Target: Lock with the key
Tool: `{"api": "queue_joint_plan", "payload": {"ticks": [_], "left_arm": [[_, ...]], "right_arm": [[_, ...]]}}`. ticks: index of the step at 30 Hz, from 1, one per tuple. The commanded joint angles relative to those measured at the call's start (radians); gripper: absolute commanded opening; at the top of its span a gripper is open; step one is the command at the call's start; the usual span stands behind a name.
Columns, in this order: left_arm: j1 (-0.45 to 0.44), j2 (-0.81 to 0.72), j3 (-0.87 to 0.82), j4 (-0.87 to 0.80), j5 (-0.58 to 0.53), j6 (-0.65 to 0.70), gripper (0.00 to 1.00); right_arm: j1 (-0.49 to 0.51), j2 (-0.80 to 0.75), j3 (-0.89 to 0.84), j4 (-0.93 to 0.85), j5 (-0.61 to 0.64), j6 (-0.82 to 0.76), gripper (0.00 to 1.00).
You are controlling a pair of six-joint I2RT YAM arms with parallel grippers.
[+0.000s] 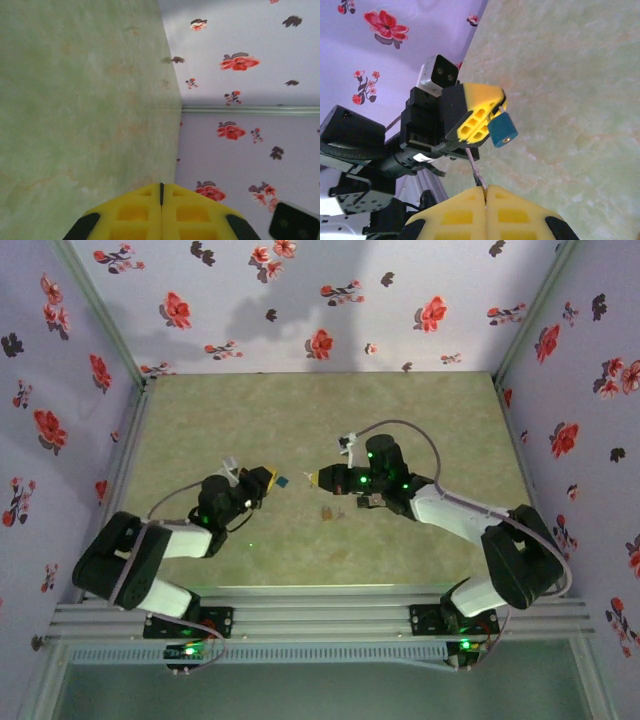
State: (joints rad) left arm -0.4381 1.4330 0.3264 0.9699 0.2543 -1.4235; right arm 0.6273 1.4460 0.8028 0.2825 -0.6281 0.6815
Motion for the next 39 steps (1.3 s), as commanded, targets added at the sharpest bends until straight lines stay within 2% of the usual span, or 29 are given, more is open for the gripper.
{"api": "queue_joint_plan", "payload": {"ticks": [1,9,19,39], "left_arm": [[0.003,-0.097,0.055,-0.224,0.017,0.129,0.0],[0.002,-0.199,0.134,-0.529,0.017,0.272,0.0],[-0.006,-0.187,0.249,-0.814,0.043,0.405,0.0],[-0.067,0.123,0.562,-1.09,0.088,0.553,0.0]], "right_arm": [[-0.01,-0.04,-0.023,-0.03,0.062,-0.046,0.0],[-0.023,-0.1,-0.056,-0.033,0.128,-0.059,0.0],[-0.041,-0.178,-0.103,-0.043,0.249,-0.076,0.0],[-0.044,-0.148,-0.096,-0.031,0.22,-0.062,0.0]]}}
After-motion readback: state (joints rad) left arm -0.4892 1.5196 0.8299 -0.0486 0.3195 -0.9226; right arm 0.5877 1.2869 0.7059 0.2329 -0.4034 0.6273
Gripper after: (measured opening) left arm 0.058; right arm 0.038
